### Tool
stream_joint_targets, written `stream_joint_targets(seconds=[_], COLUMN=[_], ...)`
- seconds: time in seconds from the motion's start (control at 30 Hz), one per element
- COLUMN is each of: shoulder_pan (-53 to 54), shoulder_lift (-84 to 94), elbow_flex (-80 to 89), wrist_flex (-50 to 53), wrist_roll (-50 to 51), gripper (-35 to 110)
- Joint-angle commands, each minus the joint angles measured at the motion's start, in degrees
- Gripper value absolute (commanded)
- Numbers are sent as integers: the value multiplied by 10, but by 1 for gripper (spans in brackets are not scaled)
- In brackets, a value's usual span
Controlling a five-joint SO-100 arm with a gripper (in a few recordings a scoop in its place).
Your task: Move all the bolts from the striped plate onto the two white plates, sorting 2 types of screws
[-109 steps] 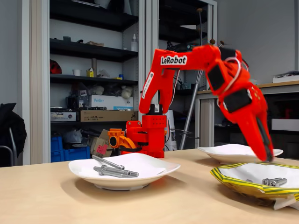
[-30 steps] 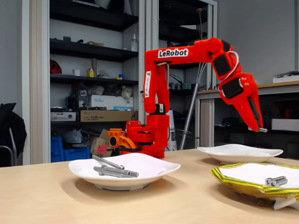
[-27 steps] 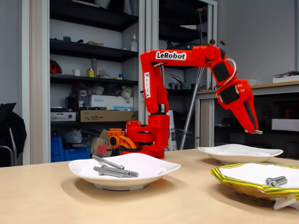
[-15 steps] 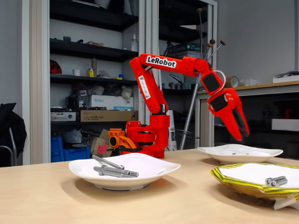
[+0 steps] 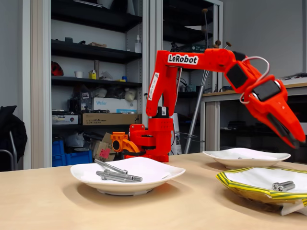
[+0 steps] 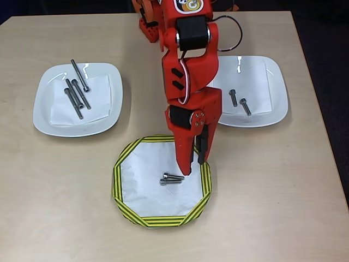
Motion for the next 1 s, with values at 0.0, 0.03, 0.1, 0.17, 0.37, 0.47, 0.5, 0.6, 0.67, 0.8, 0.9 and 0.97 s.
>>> stream_joint_targets(seconds=[0.0,0.03,0.1,0.17,0.37,0.47,0.5,0.6,0.67,0.8,0.9,0.97], shoulder_pan=[9,12,18,25,40,49,53,60,63,63,54,47], shoulder_lift=[-40,-53,-69,-77,-91,-99,-105,-131,-152,-213,-258,-287], elbow_flex=[-47,-50,-51,-54,-64,-76,-86,-128,-157,-244,-323,-381], wrist_flex=[13,20,21,23,45,57,70,120,144,203,252,287], wrist_roll=[-91,-98,-106,-112,-129,-134,-135,-125,-113,-64,-47,-37], gripper=[16,16,15,15,15,15,15,14,14,14,15,15])
